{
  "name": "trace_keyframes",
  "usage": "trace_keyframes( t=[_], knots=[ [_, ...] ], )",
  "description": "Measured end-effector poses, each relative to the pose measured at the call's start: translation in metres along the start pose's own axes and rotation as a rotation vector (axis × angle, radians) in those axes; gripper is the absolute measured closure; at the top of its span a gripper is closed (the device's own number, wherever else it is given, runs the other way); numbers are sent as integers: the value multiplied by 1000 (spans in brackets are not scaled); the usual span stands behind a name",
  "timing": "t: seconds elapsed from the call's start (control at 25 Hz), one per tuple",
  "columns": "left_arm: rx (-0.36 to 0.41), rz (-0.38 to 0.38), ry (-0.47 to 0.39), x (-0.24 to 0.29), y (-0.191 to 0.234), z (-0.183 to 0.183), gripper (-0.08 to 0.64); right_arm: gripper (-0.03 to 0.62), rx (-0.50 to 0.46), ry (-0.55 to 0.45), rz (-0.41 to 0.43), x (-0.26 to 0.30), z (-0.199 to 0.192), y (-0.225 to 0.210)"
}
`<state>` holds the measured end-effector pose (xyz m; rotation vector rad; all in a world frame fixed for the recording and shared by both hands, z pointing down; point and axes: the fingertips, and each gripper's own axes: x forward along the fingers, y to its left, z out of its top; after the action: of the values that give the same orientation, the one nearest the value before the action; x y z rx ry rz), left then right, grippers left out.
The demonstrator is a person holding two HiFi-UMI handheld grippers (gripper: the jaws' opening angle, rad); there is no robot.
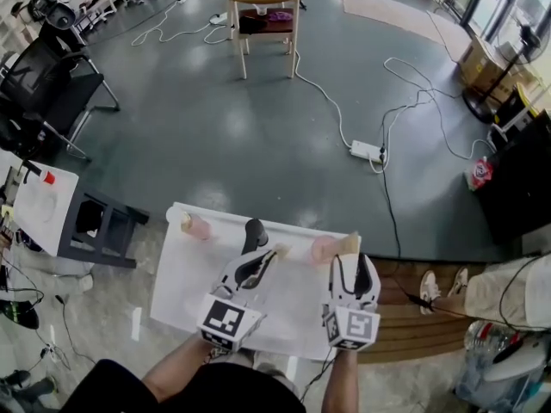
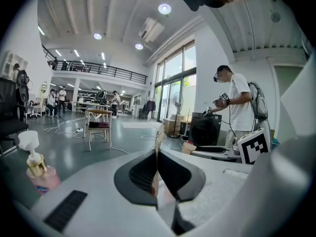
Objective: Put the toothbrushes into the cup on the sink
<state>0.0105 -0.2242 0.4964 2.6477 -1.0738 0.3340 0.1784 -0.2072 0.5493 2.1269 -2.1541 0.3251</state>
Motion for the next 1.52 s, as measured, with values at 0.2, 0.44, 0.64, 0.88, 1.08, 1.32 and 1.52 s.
trace_keyframes(
  t=[0.2,0.44,0.64,0.88,1.08,1.32,1.52],
  knots=[
    [28,1,-43,-17,-11,15,554,399,-26,-35,-13,-27,27,3],
    [44,1,-87,-40,-32,35,554,459,-61,-76,-25,-65,53,9],
    [55,-2,-108,-61,-52,41,554,509,-72,-109,-38,-104,68,14],
    [81,-1,-142,-86,-71,42,554,548,-86,-126,-47,-145,67,22],
    [77,0,-142,-103,-87,36,554,569,-92,-137,-42,-168,65,26],
    [89,5,-153,-119,-98,38,554,592,-91,-133,-28,-186,64,33],
    [94,8,-157,-124,-101,39,554,592,-85,-139,-23,-189,64,34]
  ],
)
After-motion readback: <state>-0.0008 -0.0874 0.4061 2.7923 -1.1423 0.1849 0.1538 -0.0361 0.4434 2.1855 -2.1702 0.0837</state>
